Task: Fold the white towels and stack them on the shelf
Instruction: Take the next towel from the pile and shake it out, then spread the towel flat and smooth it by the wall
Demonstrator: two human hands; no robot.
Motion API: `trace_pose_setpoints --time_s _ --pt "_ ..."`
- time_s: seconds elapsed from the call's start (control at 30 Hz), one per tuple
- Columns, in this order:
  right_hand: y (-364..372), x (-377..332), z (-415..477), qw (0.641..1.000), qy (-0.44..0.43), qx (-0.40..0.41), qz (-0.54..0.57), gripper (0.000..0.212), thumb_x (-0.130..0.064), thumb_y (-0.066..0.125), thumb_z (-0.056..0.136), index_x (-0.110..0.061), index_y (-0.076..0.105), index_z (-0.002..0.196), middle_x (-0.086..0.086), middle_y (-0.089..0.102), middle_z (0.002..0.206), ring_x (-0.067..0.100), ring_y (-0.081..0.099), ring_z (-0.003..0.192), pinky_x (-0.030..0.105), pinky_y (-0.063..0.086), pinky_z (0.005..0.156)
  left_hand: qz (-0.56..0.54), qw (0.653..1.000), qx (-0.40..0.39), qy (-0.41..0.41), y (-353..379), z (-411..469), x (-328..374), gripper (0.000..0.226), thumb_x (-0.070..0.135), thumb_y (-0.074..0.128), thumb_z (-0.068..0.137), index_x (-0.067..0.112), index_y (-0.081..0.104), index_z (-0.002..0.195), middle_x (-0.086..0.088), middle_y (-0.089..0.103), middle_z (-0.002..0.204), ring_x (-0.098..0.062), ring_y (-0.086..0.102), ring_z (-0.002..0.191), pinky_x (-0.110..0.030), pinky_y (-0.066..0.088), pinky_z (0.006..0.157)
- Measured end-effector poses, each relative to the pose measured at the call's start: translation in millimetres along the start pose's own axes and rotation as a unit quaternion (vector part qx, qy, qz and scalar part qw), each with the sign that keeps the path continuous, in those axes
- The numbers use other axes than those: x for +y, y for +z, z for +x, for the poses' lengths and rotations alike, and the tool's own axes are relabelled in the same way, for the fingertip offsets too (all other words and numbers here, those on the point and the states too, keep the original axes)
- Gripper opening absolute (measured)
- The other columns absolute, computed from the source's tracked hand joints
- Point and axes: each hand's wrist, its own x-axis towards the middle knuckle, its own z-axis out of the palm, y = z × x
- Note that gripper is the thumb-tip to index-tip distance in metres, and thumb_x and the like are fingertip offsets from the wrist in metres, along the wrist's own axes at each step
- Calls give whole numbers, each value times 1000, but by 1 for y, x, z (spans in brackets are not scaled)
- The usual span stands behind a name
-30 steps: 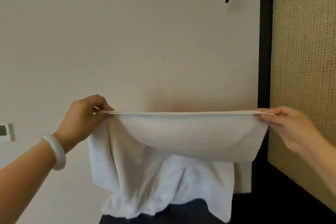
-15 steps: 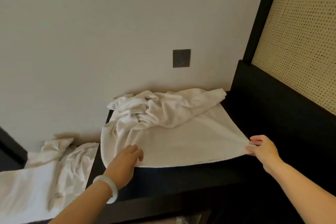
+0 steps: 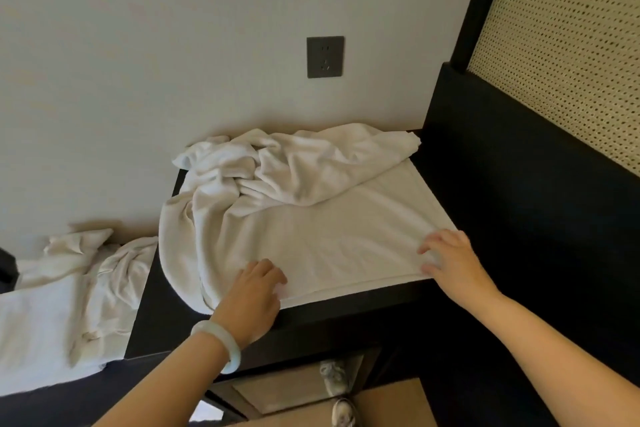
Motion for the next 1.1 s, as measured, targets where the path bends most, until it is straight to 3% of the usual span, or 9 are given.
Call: trace_pose_setpoints --time_s 0.1,0.3,0.4,0.6,0.7,0.83,0.93,1.1 --pt "14 -18 0 989 -86 -110 42 19 -24 67 93 -32 66 110 -23 48 108 -2 42 108 19 34 101 -25 999 -16 29 7 22 21 26 29 58 95 23 60 120 7 51 120 -13 46 112 -26 37 98" --pt "27 -12 4 991 -78 -76 74 15 -20 64 95 -29 70 106 -25 54 100 -5 52 100 7 36 85 27 997 -7 74 15 27 20 20 28 51 100 19 65 110 2 57 109 -19 52 100 -31 43 87" --pt "27 -13 5 992 -86 -66 66 15 -19 60 97 -26 71 105 -24 54 99 -10 49 97 4 35 83 88 990 27 106 15 23 24 10 24 63 93 16 67 95 -1 61 94 -23 58 83 -36 50 72" --pt "18 -16 -2 986 -67 -21 149 19 -17 61 96 -35 67 95 -21 61 94 -5 56 96 18 45 89 118 984 54 123 4 24 39 13 21 77 80 18 65 75 3 59 75 -17 56 63 -29 51 57" --pt "13 -7 -13 983 -101 0 154 16 -20 62 94 -35 69 94 -24 62 94 -2 57 99 18 45 87 100 981 75 148 0 19 40 9 23 67 84 17 66 77 3 59 76 -16 56 64 -29 50 58" --pt "22 0 -24 986 -124 -42 107 19 -16 68 92 -34 71 96 -26 57 98 -3 53 102 24 46 93 139 975 27 172 9 7 39 14 25 79 77 21 66 74 5 58 73 -14 54 62 -26 49 56" --pt "23 1 -20 986 -125 -68 84 11 -25 67 92 -34 71 95 -27 55 98 -3 53 101 23 48 92 151 975 6 161 14 7 39 22 22 86 65 21 65 72 5 57 73 -14 54 61 -26 49 54" --pt "13 -6 -10 982 -85 -101 135 13 -36 64 93 -43 68 83 -22 59 93 -2 57 93 24 50 84 180 974 -24 132 14 7 47 43 15 85 42 19 67 80 2 58 77 -16 55 63 -26 49 54"
